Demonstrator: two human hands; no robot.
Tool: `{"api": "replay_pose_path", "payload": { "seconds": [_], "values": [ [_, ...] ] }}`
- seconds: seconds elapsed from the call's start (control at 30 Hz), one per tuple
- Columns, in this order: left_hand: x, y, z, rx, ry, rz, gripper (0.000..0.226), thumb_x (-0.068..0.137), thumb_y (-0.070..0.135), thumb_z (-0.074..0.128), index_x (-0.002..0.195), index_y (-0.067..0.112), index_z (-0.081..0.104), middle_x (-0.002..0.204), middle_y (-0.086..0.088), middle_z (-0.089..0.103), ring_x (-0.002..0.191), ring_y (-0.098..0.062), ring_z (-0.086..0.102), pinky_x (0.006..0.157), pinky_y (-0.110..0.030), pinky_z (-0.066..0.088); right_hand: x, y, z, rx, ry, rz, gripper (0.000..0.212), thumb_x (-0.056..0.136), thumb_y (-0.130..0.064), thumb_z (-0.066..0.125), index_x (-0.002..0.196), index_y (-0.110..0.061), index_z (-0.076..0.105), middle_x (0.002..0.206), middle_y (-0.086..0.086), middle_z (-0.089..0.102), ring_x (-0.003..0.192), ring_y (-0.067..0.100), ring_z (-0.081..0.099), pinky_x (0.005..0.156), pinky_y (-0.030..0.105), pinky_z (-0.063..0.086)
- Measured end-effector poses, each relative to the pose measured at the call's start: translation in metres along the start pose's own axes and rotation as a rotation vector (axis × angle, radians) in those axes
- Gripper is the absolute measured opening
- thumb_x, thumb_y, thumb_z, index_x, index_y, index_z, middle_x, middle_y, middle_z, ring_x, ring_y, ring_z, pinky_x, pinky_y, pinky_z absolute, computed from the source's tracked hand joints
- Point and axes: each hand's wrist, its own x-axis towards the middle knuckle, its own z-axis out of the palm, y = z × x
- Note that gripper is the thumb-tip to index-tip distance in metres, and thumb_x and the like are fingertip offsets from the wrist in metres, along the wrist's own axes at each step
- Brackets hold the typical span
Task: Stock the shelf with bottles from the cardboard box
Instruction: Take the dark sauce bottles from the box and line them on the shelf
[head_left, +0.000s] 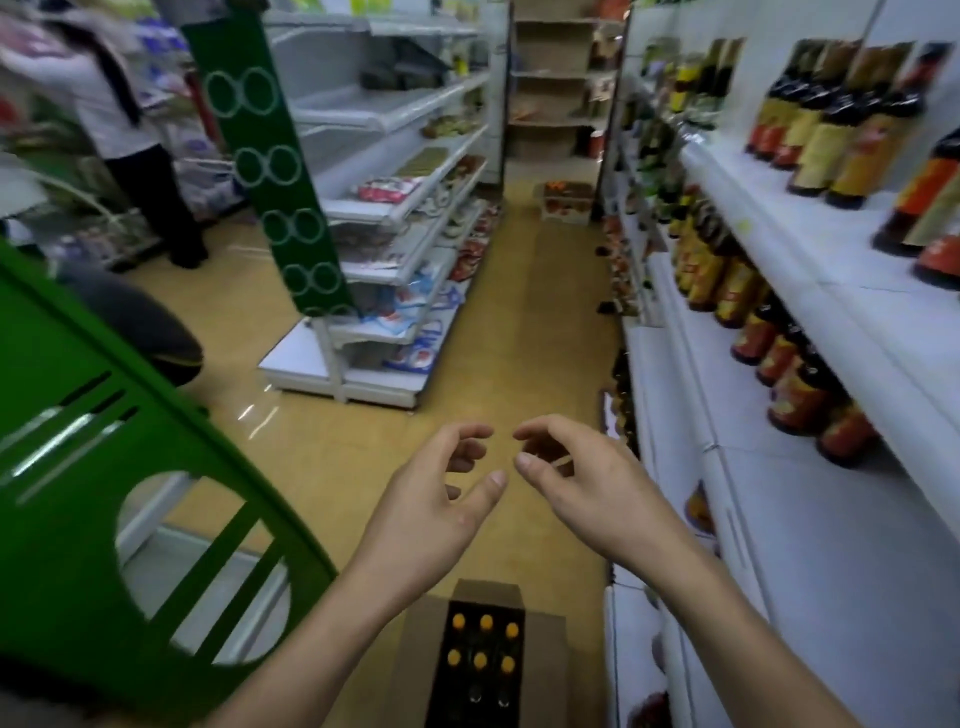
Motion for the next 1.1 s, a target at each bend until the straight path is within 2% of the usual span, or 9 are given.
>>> {"api": "replay_pose_path", "payload": {
  "seconds": [0.13,0.4,0.53,0.6,0.7,0.83,0.97,1.1],
  "values": [
    [-0.01,-0.027,0.005,0.013,0.01,-0.077,0.041,0.094,0.038,0.067,0.133,0.042,0.052,0.12,0.02,0.061,0.115,0.005,0.056,0.093,-0.023,0.053,-0.001,0.007,0.027,0.034,-0.086,-0.018,0.029,0.101,-0.045,0.056,0.13,-0.042,0.058,0.111,-0.026,0.061,0.107,-0.009,0.058,0.09,0.023,0.055],
    [-0.013,-0.076,0.02,-0.032,-0.035,-0.157,0.042,0.094,0.04,0.066,0.134,0.038,0.053,0.121,0.018,0.062,0.114,0.006,0.056,0.09,-0.02,0.051,0.001,0.027,0.075,0.06,-0.141,0.052,0.03,0.102,-0.04,0.057,0.131,-0.034,0.062,0.114,-0.018,0.065,0.106,0.0,0.062,0.092,0.033,0.057],
    [-0.01,-0.115,0.036,-0.04,-0.097,-0.196,0.039,0.096,0.035,0.067,0.131,0.04,0.052,0.118,0.018,0.062,0.111,0.01,0.055,0.08,-0.012,0.048,-0.003,0.052,0.107,0.061,-0.149,0.142,0.03,0.102,-0.038,0.057,0.131,-0.032,0.062,0.119,-0.017,0.065,0.105,-0.001,0.061,0.091,0.032,0.057],
    [-0.009,-0.142,0.048,-0.045,-0.127,-0.214,0.039,0.096,0.034,0.067,0.131,0.039,0.053,0.116,0.018,0.062,0.109,0.01,0.055,0.076,-0.01,0.047,-0.006,0.07,0.129,0.062,-0.157,0.199,0.028,0.102,-0.035,0.058,0.13,-0.031,0.063,0.12,-0.015,0.066,0.103,-0.001,0.062,0.089,0.03,0.057],
    [-0.01,-0.183,0.067,-0.074,-0.182,-0.271,0.038,0.096,0.032,0.067,0.132,0.035,0.055,0.115,0.018,0.061,0.108,0.008,0.056,0.079,-0.012,0.048,-0.013,0.1,0.164,0.065,-0.155,0.264,0.026,0.102,-0.033,0.059,0.127,-0.03,0.065,0.118,-0.014,0.067,0.1,-0.003,0.062,0.087,0.026,0.056],
    [-0.01,-0.245,0.097,-0.082,-0.243,-0.305,0.037,0.096,0.031,0.067,0.131,0.034,0.055,0.116,0.016,0.062,0.106,0.006,0.057,0.08,-0.012,0.049,-0.026,0.144,0.218,0.083,-0.14,0.327,0.024,0.101,-0.028,0.062,0.124,-0.027,0.066,0.11,-0.012,0.067,0.096,0.001,0.064,0.084,0.031,0.057],
    [-0.015,-0.306,0.132,-0.082,-0.257,-0.321,0.039,0.095,0.031,0.068,0.132,0.032,0.056,0.115,0.015,0.062,0.106,0.003,0.058,0.084,-0.021,0.051,-0.04,0.191,0.276,0.095,-0.153,0.372,0.026,0.101,-0.029,0.062,0.127,-0.026,0.066,0.112,-0.011,0.067,0.098,0.0,0.063,0.085,0.028,0.057],
    [-0.026,-0.386,0.184,-0.055,-0.312,-0.32,0.043,0.096,0.03,0.066,0.137,0.032,0.053,0.119,0.015,0.059,0.108,0.005,0.055,0.078,-0.012,0.046,-0.056,0.252,0.351,0.115,-0.183,0.394,0.03,0.102,-0.03,0.06,0.132,-0.028,0.062,0.118,-0.01,0.064,0.104,0.0,0.061,0.086,0.025,0.057]
  ]
}}
